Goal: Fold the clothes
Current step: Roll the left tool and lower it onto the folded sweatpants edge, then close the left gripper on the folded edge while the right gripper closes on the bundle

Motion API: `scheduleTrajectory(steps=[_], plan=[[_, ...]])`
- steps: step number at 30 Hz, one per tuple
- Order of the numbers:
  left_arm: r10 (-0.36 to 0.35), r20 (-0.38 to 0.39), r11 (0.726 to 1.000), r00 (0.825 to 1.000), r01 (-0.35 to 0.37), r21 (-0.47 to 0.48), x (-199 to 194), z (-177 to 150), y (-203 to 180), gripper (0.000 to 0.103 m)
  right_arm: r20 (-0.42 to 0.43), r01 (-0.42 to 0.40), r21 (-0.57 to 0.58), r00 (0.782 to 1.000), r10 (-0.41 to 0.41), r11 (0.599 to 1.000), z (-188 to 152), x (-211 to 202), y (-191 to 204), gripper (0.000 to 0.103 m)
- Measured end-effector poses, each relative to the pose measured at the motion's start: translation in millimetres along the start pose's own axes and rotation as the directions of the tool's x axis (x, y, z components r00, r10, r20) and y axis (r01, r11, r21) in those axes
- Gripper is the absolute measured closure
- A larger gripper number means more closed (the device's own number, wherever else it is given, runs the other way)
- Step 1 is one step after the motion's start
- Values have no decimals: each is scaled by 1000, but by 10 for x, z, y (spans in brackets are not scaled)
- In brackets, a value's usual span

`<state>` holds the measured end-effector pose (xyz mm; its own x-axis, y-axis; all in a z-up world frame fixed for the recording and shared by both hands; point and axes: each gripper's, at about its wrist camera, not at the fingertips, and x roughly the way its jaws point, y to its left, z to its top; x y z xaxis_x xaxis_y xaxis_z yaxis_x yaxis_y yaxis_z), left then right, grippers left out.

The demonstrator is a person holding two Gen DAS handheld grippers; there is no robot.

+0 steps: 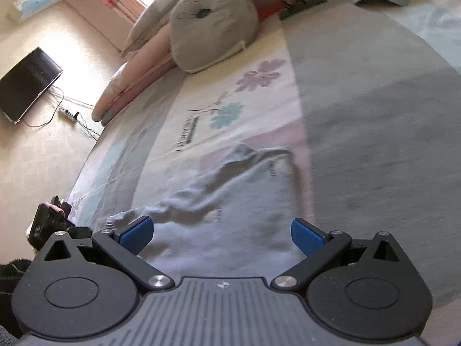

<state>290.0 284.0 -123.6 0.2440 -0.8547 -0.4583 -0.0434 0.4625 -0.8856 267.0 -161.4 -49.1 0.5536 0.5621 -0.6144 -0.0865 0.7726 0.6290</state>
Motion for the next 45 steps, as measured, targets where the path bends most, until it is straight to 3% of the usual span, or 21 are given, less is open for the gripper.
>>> scheduleTrajectory(steps=[4, 9, 11, 18, 20, 23, 26, 31, 34, 36, 38, 43, 44, 45], plan=[[11, -6, 1000, 1000, -11, 29, 23, 13, -41, 1, -54, -87, 136, 994, 95, 987, 120, 138, -312, 0], [6, 6, 999, 1000, -6, 42, -5, -10, -37, 1, -103, -180, 307, 970, 221, 935, 269, 311, -701, 0], [7, 12, 999, 1000, -7, 42, -9, -14, -36, 1, -132, -221, 304, 953, 271, 927, 312, 444, -670, 0], [7, 36, 999, 999, -9, 52, -60, -73, -42, 1, -186, -227, 181, 947, 260, 957, 528, 737, -470, 0], [3, 45, 998, 999, -6, 66, -76, -102, -42, 1, -239, -241, 192, 929, 284, 951, 436, 663, -463, 0], [0, 49, 997, 999, -4, 77, -73, -96, -44, 1, -328, -278, 234, 880, 345, 932, 241, 587, -486, 0], [3, 35, 996, 999, -6, 93, -39, -53, -59, 1, -321, -297, 167, 885, 337, 940, 280, 658, -368, 0], [-4, 30, 996, 1000, 1, 91, -43, -52, -41, 4, -274, -354, 226, 871, 408, 908, 415, 804, -447, 1], [-17, 27, 997, 999, 15, 77, -99, -18, 49, 17, -259, -371, 206, 872, 416, 906, 364, 728, -499, 6], [-28, 26, 998, 999, 27, 50, -144, 20, 149, 36, -250, -381, 182, 874, 417, 906, 336, 673, -515, 6], [-16, 8, 999, 1000, 16, 31, -143, 60, 216, 47, -252, -392, 173, 870, 425, 904, 339, 663, -537, 6], [24, -49, 996, 999, -20, 87, 1, 117, 146, 47, -272, -369, 170, 873, 404, 914, 393, 783, -389, 0], [29, -49, 996, 998, -24, 85, -3, 117, 173, 52, -274, -359, 161, 879, 391, 919, 385, 791, -358, 0], [33, -49, 996, 998, -29, 83, -6, 117, 200, 68, -273, -355, 156, 881, 386, 922, 368, 778, -353, 2]])
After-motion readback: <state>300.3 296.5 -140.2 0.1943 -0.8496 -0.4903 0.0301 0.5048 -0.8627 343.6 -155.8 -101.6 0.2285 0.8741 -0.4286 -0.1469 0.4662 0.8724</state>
